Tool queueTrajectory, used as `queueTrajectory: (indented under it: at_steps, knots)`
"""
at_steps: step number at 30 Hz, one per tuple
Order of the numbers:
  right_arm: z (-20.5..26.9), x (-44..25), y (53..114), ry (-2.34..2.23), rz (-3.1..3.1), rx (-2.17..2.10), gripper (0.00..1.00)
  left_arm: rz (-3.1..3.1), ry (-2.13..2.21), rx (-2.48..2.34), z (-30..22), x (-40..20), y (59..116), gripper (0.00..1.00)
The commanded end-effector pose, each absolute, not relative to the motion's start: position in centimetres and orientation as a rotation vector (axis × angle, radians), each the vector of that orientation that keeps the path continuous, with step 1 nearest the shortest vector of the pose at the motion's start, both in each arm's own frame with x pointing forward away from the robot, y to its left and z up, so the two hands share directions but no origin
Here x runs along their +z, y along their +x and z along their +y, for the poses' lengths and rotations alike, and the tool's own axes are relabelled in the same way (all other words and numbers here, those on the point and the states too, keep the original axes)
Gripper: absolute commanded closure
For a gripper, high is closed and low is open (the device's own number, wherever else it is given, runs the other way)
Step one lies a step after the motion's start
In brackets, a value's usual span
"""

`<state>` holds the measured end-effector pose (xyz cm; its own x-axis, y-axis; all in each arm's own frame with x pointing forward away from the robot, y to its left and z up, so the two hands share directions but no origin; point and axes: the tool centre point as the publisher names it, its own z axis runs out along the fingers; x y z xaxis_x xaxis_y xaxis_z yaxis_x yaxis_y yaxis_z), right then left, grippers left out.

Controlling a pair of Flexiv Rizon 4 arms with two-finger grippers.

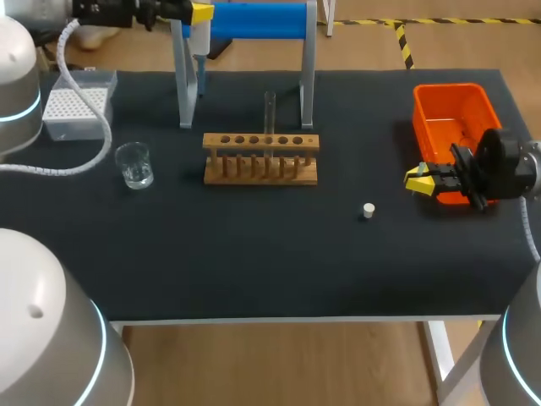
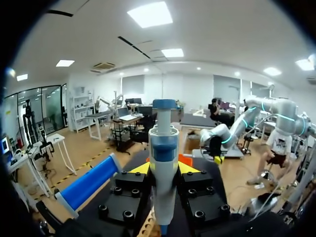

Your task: Invert the test tube, pick up the pipette, mount the tip to pipette, aspirate from beaker and dispense into the tube, eject the tip, return the pipette, and cap with the stopper.

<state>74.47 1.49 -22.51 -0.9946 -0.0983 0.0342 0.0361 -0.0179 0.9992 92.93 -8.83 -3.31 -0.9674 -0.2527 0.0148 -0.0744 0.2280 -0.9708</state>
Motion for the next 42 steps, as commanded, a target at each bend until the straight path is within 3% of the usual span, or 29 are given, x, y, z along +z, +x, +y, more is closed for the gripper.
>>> queueTrajectory:
  at_steps: [1,18,42]
  knots:
    - [1.4,-22.5,74.4,0.070,-2.132,-2.176,1.00,2.359,-0.252,-1.884,-9.7,-2.7,92.2,1.00]
    - [1.4,-22.5,74.4,0.070,-2.132,-2.176,1.00,2.390,-0.141,-1.995,-19.2,-1.1,82.8,1.00]
    - [1.4,-22.5,74.4,0.070,-2.132,-2.176,1.00,2.287,-0.089,-1.943,-22.6,-1.0,81.1,1.00]
